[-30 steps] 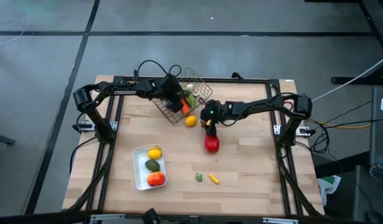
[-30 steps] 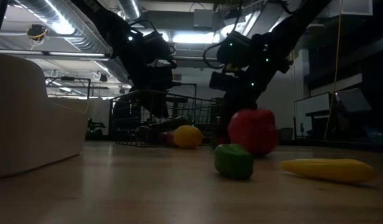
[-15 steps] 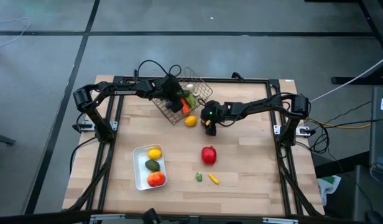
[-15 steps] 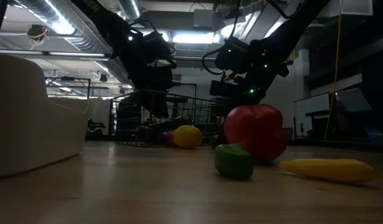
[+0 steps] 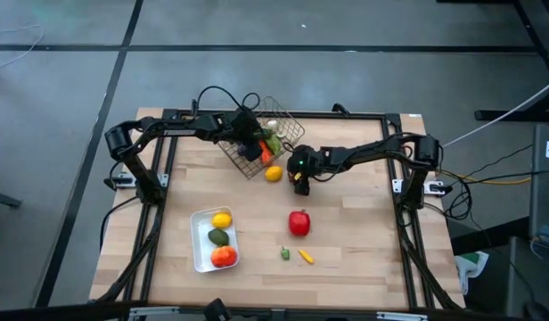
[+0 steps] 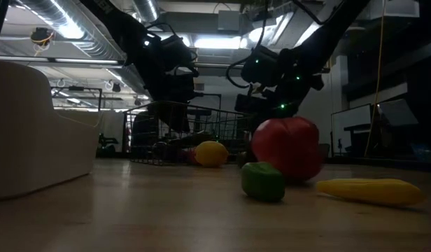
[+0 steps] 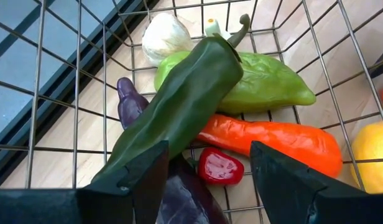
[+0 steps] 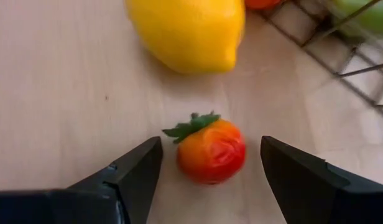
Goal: Sort produce into baskets
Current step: Put the small orange persimmon into the white bin
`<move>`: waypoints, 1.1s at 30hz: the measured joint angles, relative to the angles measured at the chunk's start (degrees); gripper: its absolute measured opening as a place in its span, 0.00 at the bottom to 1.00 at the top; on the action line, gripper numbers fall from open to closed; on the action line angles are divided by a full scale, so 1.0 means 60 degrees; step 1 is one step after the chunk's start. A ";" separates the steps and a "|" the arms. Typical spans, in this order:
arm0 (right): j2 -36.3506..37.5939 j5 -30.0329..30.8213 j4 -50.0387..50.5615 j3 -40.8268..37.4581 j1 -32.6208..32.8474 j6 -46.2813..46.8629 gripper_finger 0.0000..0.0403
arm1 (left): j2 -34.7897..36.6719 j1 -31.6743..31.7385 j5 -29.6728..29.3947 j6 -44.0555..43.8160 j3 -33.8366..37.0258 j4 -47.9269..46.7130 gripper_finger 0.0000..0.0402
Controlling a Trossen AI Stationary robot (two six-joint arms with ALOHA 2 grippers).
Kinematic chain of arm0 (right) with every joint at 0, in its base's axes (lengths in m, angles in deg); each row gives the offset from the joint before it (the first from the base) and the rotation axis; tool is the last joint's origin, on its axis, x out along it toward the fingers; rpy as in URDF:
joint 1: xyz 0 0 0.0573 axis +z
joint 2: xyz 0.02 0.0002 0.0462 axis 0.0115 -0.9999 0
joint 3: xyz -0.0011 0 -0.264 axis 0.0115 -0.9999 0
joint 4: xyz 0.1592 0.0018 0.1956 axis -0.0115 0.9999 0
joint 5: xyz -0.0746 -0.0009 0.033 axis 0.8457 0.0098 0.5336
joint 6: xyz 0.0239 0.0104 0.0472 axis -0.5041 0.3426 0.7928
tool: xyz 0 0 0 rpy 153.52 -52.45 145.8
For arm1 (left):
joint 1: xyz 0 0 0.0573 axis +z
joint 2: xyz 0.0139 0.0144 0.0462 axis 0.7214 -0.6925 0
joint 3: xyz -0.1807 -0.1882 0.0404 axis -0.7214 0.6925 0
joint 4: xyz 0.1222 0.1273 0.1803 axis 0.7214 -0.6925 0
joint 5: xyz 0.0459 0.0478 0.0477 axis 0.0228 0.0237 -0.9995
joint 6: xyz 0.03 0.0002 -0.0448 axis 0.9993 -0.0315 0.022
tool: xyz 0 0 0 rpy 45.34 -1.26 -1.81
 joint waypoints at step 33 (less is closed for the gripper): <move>0.0358 -0.1462 0.2470 0.2434 0.0884 -0.0029 0.37 | 0.1679 -0.0011 0.0000 0.0505 0.0000 -0.0052 0.55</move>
